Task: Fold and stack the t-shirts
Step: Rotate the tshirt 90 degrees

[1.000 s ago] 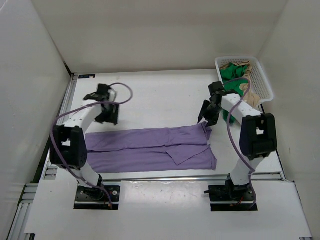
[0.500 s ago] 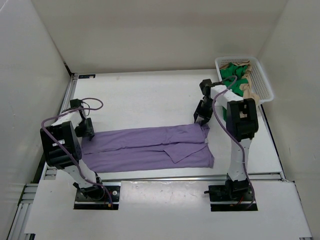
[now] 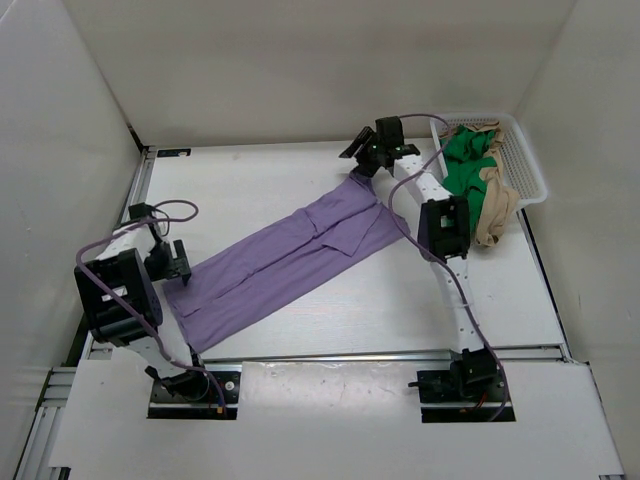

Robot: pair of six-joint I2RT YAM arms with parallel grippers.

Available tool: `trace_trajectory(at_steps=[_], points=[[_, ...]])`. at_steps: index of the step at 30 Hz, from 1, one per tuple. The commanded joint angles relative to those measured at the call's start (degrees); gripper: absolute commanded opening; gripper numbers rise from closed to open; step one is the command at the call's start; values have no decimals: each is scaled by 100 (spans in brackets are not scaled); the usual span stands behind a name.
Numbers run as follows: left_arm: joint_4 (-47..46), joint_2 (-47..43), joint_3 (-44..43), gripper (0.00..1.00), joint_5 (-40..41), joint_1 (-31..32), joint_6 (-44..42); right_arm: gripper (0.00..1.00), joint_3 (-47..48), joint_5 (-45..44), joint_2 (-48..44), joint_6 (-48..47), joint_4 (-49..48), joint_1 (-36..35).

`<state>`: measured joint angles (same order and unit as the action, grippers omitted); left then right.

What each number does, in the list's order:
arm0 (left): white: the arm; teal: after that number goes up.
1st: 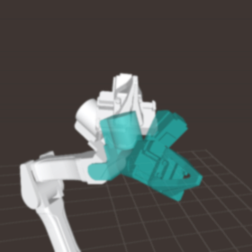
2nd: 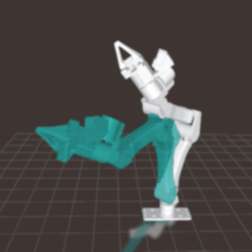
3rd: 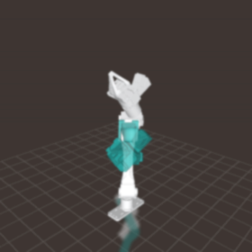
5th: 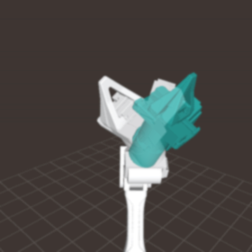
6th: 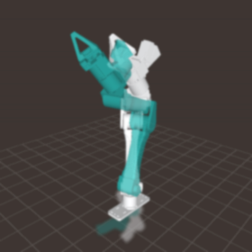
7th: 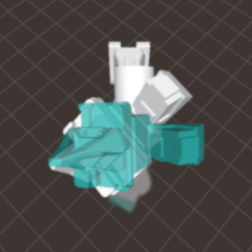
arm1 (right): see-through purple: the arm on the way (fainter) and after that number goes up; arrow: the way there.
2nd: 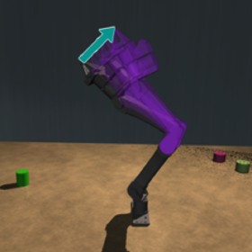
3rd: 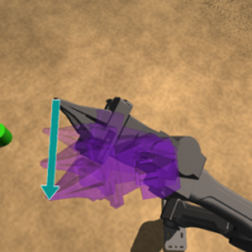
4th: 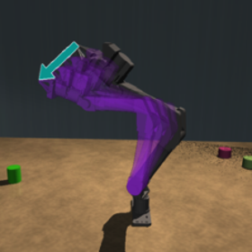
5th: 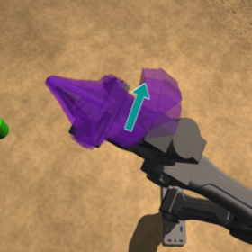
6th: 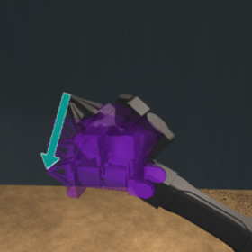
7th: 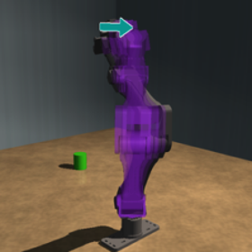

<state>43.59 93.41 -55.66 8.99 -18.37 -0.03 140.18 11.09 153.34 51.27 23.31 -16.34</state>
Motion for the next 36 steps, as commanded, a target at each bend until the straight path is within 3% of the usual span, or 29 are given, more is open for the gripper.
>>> trace_trajectory(at_steps=[1, 2, 3, 5, 7, 8, 10, 14, 21, 27, 28, 29, 32, 36], points=[[220, -385, -68, 100, -441, -350, 3, 69, -260, -70, -1106, -114, -1278, -167], [220, -454, -129, 100, -616, -447, 3, 69, -637, -333, -1513, -621, -1120, -168], [220, -542, -129, 100, -705, -605, 3, 69, -1441, -1215, -2335, -801, -883, -220], [220, -621, -129, 100, -890, -729, 3, 69, -2289, -2238, -3131, -881, -86, -221], [220, -692, -199, 100, -952, -835, 3, 68, -3747, -2707, -4160, -811, 120, -273], [220, -814, -252, 100, -1039, -965, 3, 62, -4970, -2839, -4754, -567, 173, -273], [220, -893, -252, 100, -1154, -1046, 3, 52, -5438, -2841, -4900, -33, 612, -273], [220, -1113, -192, 100, -1154, -1151, 3, 46, -6186, -2613, -4805, 735, 763, -142], [220, -1456, -129, 100, -996, -1335, 3, 52, -5468, -2910, -3848, 1323, 1403, -142], [281, -1457, -129, 100, -944, -1441, 3, 56, -5177, -2639, -3180, 1703, 1932, -142], [281, -1405, -129, 100, -943, -1441, 3, 51, -5011, -2543, -3074, 1703, 1932, -142], [281, -1404, -190, 100, -943, -1441, 3, 36, -4870, -2446, -2969, 1589, 1984, -142], [334, -1281, -244, 100, -943, -1441, 3, 12, -3800, -2068, -2398, 1186, 1923, -142], [386, -1088, -349, 100, -1066, -1441, 3, 6, -1551, -1988, -1106, 569, 1616, -142]])
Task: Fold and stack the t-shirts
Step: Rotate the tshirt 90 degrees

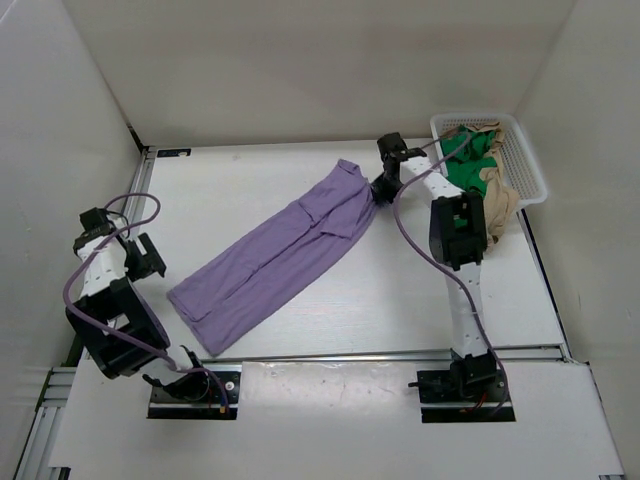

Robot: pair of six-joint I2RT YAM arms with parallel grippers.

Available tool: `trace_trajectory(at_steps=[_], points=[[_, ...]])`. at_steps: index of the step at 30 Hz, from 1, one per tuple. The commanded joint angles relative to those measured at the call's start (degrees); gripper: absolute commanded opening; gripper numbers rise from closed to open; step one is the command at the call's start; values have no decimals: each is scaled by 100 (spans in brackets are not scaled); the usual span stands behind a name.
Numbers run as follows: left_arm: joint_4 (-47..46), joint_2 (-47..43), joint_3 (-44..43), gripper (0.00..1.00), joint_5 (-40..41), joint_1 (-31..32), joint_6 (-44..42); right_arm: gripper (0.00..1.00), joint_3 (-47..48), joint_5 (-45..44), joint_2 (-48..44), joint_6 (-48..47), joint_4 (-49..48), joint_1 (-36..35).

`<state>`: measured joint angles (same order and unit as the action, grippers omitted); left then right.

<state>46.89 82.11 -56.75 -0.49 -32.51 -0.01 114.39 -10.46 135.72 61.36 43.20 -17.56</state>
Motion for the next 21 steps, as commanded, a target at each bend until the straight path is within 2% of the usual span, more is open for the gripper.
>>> trace_trajectory(at_steps=[1, 2, 3, 5, 6, 8, 9, 10, 11, 12, 14, 17, 21], points=[[118, 147, -292, 100, -118, 86, 1, 6, 1668, 167, 840, -441, -609, 33], [170, 200, -371, 100, -118, 87, 1, 6, 1822, 237, 1103, -441, -976, 103], [232, 261, -424, 100, -118, 192, 1, 5, 1885, 324, 1210, -215, -1929, 104], [346, 376, -511, 100, -118, 472, 1, 16, 2060, 553, 1543, 94, -2953, 235], [399, 446, -582, 100, -66, 552, 1, 28, 2279, 554, 1719, 347, -3567, 236], [470, 447, -644, 100, -126, 771, 1, 43, 3050, 554, 2158, 420, -3809, 236], [522, 447, -644, 100, -188, 773, 1, 62, 3054, 554, 2160, 420, -3862, 236], [523, 447, -644, 100, -249, 842, 1, 71, 2924, 554, 1838, 316, -3863, 236], [523, 325, -583, 100, -250, 843, 1, 79, 2261, 554, 1557, 202, -3863, 236], [523, 245, -522, 100, -250, 843, 1, 100, 1828, 554, 1223, 79, -3750, 236], [312, -200, -391, 100, -57, 791, 1, 100, 619, 318, 134, -317, -3268, 236], [119, -834, -319, 100, -56, 580, 1, 100, -388, 45, -1290, -792, -2274, 236], [57, -1783, -257, 100, -110, 254, 1, 100, -2546, -228, -3239, -1336, -1728, -298]])
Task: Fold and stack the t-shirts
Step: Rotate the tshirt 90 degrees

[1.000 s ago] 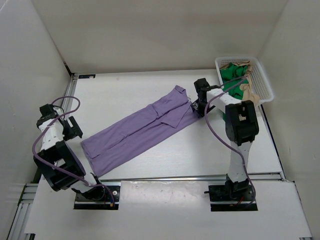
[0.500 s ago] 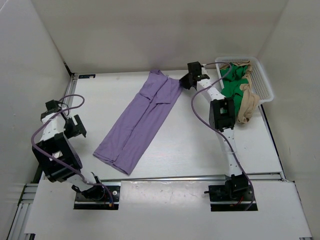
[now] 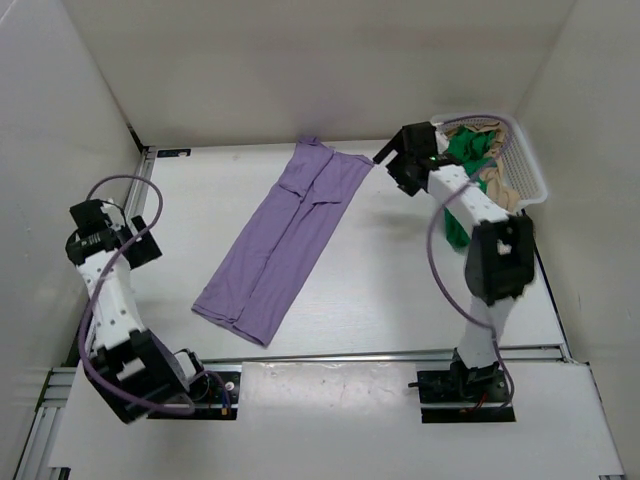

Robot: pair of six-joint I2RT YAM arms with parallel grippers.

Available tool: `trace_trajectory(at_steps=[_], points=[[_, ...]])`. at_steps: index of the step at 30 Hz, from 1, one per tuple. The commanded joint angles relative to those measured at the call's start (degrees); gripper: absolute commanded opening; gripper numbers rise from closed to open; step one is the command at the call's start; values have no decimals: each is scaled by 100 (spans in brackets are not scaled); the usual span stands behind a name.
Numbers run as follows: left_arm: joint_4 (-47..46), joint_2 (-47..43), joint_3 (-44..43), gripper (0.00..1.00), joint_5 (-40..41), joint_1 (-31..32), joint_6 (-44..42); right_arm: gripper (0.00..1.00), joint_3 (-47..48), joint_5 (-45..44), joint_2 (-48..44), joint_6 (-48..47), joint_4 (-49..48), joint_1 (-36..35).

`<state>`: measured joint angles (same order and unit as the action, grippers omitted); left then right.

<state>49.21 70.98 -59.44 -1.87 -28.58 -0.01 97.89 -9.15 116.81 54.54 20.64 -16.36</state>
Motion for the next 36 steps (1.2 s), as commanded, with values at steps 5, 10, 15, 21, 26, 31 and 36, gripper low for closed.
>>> trace_trajectory(at_steps=[5, 10, 15, 21, 26, 31, 36], points=[[0, -1226, 126, 100, 415, -192, 1, 100, -2509, -193, -2557, -535, 1037, -1508], [141, -2252, 328, 100, 276, -245, 1, 100, -4195, 351, -3401, 1082, 495, -2774], [747, -2993, 117, 100, -147, -245, 1, 90, -4270, -111, -3272, 1919, 10, -4214], [1836, -3292, -427, 100, 186, -245, 1, 67, -3400, -325, -2217, 2734, -43, -5079], [2566, -3292, -1068, 100, 327, -245, 1, 64, -3451, 281, -1566, 3606, -437, -5184], [2568, -3459, -1359, 100, 31, -245, 1, 64, -3110, 282, -908, 3827, -790, -5526], [2471, -3582, -1360, 100, -464, -245, 1, 63, -2837, 492, -546, 4090, -1001, -5580]])
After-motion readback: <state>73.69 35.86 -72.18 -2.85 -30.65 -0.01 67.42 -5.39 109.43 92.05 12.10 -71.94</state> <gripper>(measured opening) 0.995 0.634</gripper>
